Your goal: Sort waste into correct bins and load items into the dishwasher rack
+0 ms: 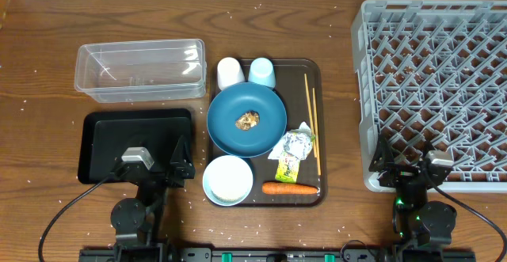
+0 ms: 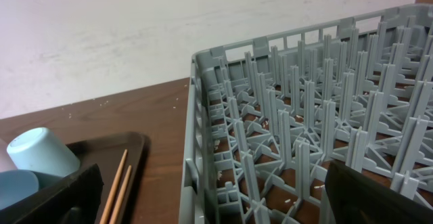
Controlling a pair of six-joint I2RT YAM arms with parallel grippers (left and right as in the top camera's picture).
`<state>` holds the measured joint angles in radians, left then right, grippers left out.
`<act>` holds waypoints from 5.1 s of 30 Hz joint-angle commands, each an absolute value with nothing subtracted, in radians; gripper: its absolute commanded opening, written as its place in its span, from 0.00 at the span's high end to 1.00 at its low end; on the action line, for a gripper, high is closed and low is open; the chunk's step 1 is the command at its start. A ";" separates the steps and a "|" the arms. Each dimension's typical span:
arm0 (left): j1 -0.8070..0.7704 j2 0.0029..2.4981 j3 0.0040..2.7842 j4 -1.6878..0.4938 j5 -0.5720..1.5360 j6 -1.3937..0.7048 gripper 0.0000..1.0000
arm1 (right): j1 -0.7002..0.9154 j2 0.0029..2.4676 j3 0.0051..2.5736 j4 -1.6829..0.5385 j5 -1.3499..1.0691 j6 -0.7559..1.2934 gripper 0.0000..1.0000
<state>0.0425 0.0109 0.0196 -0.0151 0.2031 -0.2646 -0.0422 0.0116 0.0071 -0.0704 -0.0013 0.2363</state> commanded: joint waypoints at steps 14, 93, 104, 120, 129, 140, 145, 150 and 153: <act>0.039 0.002 0.004 -0.048 0.209 -0.255 0.02 | -0.059 0.009 0.006 -0.075 0.002 0.230 0.01; 0.039 0.004 0.004 -0.048 0.241 -0.284 0.02 | -0.059 0.009 0.006 -0.075 0.002 0.231 0.01; 0.039 0.004 0.005 -0.044 0.714 -0.735 0.02 | -0.059 0.009 0.006 -0.075 0.002 0.230 0.01; 0.041 0.167 0.408 -0.118 0.848 -0.710 0.02 | -0.059 0.009 0.006 -0.075 0.002 0.231 0.01; 0.004 0.799 1.071 -0.913 0.796 -0.258 0.02 | -0.059 0.009 0.006 -0.075 0.002 0.231 0.01; -0.382 1.141 1.275 -1.253 0.534 -0.267 0.02 | -0.059 0.009 0.006 -0.075 0.002 0.231 0.01; -0.487 1.221 1.274 -1.240 0.533 -0.312 0.02 | -0.059 0.009 0.006 -0.075 0.002 0.231 0.01; -0.532 1.296 1.274 -1.249 0.533 -0.311 0.02 | -0.059 0.009 0.006 -0.075 0.002 0.231 0.01; -0.549 1.338 1.274 -1.260 0.529 -0.312 0.02 | -0.059 0.009 0.006 -0.075 0.002 0.231 0.01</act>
<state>-0.5346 1.3083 1.2816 -1.2537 0.5457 -0.3092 -0.0418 0.0120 0.0071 -0.0704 -0.0013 0.2367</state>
